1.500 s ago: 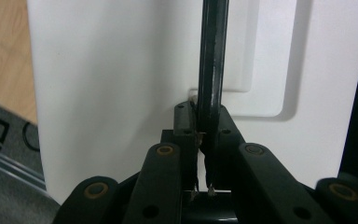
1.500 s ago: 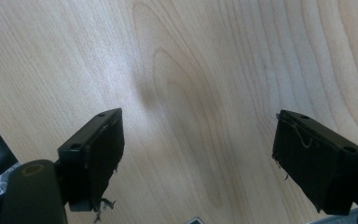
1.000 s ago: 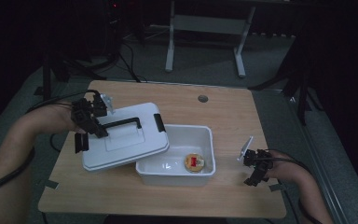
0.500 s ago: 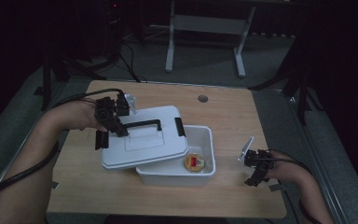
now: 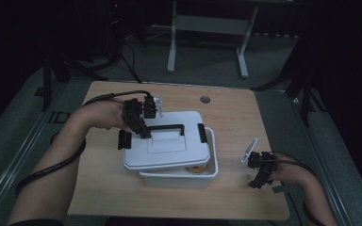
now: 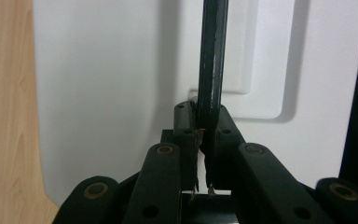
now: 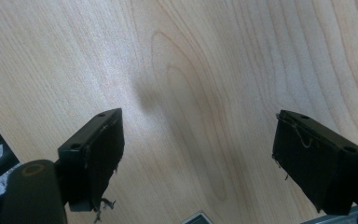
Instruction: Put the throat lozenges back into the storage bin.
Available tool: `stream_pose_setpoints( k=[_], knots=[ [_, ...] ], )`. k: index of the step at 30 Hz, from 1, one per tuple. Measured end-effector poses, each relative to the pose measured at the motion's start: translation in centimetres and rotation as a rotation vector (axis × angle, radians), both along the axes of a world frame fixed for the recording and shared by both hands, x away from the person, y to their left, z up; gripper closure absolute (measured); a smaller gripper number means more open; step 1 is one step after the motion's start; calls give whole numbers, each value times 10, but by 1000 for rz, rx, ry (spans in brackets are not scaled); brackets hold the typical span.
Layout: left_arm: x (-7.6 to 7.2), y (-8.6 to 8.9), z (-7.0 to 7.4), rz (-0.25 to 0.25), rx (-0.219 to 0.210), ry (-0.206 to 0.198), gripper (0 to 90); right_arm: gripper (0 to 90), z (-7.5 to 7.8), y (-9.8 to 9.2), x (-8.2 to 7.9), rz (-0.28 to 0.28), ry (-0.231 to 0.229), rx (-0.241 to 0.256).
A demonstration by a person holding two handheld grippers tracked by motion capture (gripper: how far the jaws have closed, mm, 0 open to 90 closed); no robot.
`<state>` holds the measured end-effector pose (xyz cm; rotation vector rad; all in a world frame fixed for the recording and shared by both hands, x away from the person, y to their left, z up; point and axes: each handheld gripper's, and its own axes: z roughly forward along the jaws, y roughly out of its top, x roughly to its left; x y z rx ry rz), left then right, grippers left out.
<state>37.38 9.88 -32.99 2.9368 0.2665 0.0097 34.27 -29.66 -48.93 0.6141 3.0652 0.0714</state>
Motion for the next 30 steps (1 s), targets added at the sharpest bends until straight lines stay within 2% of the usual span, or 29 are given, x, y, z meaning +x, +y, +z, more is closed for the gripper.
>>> stream_pose_setpoints(
  k=[9,12,16,20,24,28,30],
  knots=[
    [-1,-27,-7,-67,1,8,836,162,0,0,-1,-4,-2,5],
    [-1,-32,-11,-72,-1,13,836,162,-1,-1,-1,-4,0,4],
    [-1,-36,-15,-89,-1,25,836,162,-1,-1,-1,-1,-1,3],
    [3,-37,-23,-81,27,33,836,162,-2,-2,-1,-2,-1,1],
    [4,-37,-26,-82,7,40,835,162,-3,-1,-2,1,-1,2],
    [6,-37,-30,-86,7,53,835,162,-4,-1,-1,-3,4,-3],
    [6,-38,-31,-83,15,45,835,162,-4,-1,-1,-2,3,-1]
  ],
)
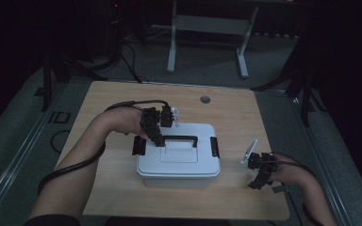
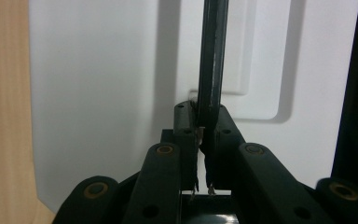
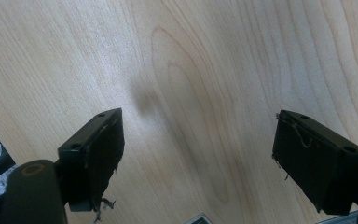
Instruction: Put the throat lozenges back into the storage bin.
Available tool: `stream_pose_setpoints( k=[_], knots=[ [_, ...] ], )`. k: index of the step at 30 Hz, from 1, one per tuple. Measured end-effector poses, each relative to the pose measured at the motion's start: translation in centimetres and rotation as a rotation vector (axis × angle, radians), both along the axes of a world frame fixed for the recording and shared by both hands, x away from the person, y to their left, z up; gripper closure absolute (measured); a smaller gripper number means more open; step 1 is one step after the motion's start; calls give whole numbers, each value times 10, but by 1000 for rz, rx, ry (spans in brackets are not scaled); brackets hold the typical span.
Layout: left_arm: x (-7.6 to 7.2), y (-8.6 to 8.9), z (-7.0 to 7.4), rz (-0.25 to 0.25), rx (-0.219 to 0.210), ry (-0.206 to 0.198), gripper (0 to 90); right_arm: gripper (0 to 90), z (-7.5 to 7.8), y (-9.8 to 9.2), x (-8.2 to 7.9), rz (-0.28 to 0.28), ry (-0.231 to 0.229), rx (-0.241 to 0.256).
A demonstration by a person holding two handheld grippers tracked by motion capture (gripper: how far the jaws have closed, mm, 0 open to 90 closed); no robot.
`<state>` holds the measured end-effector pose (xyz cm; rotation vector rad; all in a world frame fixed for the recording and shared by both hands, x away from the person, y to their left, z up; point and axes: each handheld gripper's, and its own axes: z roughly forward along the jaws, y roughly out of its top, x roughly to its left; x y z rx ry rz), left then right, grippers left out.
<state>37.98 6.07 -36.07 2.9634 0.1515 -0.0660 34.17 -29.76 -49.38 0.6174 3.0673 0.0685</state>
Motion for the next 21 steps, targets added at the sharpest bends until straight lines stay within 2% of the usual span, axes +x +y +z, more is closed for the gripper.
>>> stream_pose_setpoints(
  k=[10,17,18,19,20,21],
  knots=[
    [5,0,-11,8,9,7,834,162,-1,1,-1,3,3,-1],
    [6,2,-11,18,3,13,827,162,0,2,0,10,1,-1],
    [6,2,-11,28,-1,13,789,162,1,3,0,11,-1,1],
    [6,2,-11,37,-2,12,712,162,1,3,0,11,-3,2],
    [6,3,-11,56,1,12,624,162,2,3,0,12,-6,2],
    [7,4,-11,72,-6,9,476,162,3,3,0,13,-8,5]
  ],
)
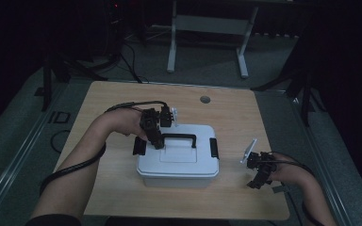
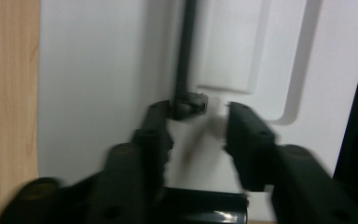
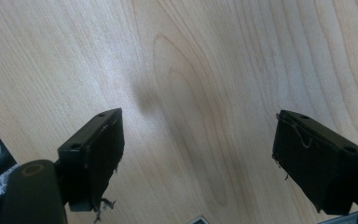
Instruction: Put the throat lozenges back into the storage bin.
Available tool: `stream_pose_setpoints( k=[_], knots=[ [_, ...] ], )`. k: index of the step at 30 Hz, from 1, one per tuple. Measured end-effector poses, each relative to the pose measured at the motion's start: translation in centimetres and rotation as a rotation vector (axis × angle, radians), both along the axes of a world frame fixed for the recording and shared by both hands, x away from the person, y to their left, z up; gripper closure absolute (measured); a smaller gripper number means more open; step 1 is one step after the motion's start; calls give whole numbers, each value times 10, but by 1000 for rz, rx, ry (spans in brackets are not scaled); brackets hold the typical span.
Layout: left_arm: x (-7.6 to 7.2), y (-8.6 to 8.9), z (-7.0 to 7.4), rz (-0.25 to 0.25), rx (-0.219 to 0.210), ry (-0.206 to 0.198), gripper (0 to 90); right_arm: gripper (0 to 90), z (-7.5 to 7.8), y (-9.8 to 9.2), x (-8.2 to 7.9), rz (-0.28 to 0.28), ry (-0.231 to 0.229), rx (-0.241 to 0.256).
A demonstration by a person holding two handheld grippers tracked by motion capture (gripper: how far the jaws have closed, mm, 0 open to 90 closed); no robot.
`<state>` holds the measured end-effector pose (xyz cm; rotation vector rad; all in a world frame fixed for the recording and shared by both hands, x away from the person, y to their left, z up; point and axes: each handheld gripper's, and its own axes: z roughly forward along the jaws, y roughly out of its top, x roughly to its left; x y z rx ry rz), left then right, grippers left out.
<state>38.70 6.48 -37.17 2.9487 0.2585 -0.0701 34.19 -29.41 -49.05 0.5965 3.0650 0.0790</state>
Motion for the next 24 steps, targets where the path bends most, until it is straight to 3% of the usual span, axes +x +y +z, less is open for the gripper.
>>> stream_pose_setpoints(
  k=[2,3,10,24],
  knots=[
    [1,1,1,22,-13,-1,370,162,0,0,0,2,-1,1],
    [2,5,2,53,-38,-20,281,162,1,0,0,2,-4,3],
    [-1,14,1,45,-63,-32,18,161,0,0,0,-2,-5,9],
    [-15,57,2,104,-153,-99,17,161,2,5,2,-4,-17,12]
  ],
)
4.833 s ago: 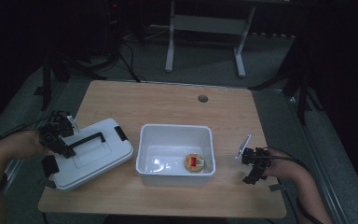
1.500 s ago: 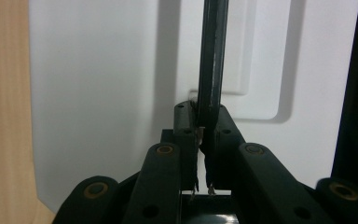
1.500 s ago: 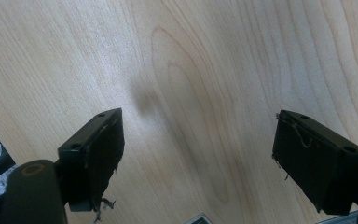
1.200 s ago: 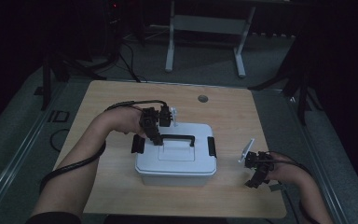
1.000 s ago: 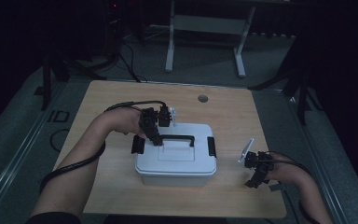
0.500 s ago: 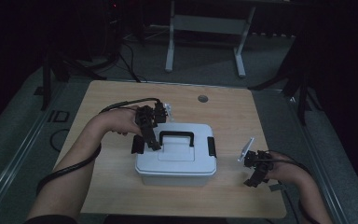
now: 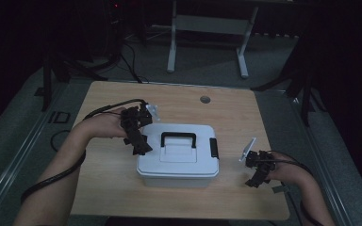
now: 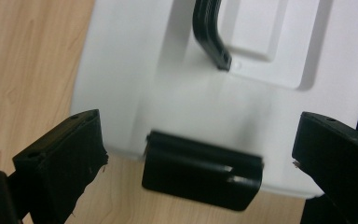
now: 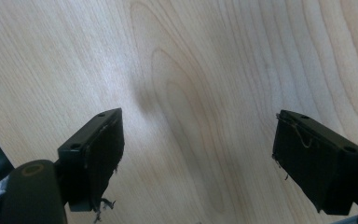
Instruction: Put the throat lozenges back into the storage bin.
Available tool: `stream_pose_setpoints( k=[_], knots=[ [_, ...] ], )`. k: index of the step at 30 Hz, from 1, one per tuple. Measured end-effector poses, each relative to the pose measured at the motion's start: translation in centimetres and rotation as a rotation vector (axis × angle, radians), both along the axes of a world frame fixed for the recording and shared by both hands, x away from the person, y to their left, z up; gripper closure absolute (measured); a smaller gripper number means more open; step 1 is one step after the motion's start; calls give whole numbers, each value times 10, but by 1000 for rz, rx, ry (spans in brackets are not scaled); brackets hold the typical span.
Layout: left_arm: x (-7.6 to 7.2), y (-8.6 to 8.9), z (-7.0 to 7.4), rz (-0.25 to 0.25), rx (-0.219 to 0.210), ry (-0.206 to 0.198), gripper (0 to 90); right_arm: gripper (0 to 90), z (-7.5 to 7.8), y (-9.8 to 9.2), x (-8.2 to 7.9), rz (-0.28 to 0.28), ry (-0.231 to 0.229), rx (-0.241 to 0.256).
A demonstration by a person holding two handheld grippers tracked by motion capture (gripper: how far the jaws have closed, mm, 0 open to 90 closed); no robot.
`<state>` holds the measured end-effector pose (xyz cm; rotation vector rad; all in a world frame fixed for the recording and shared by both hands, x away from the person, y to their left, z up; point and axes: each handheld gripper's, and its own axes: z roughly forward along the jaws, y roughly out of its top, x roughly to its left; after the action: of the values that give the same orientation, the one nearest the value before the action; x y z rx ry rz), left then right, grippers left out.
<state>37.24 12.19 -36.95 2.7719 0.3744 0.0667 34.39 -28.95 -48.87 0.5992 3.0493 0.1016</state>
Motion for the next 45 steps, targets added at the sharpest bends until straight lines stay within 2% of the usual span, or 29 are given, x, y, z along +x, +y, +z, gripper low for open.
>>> stream_pose_setpoints(
  k=[5,8,13,23,35,45],
  knots=[
    [-4,12,-2,13,0,-13,17,161,1,1,1,2,-5,-2],
    [-9,25,-5,31,-9,-7,17,161,2,2,0,1,-7,1],
    [-14,36,-7,45,-5,-6,17,161,1,2,1,-4,-4,1],
    [-29,64,-12,75,-26,5,17,161,2,4,0,4,-2,-1],
    [-39,96,-32,125,-57,53,17,161,4,6,2,7,-7,-6],
    [-46,111,-53,152,-69,75,17,161,4,7,2,8,-8,-7]
  ],
)
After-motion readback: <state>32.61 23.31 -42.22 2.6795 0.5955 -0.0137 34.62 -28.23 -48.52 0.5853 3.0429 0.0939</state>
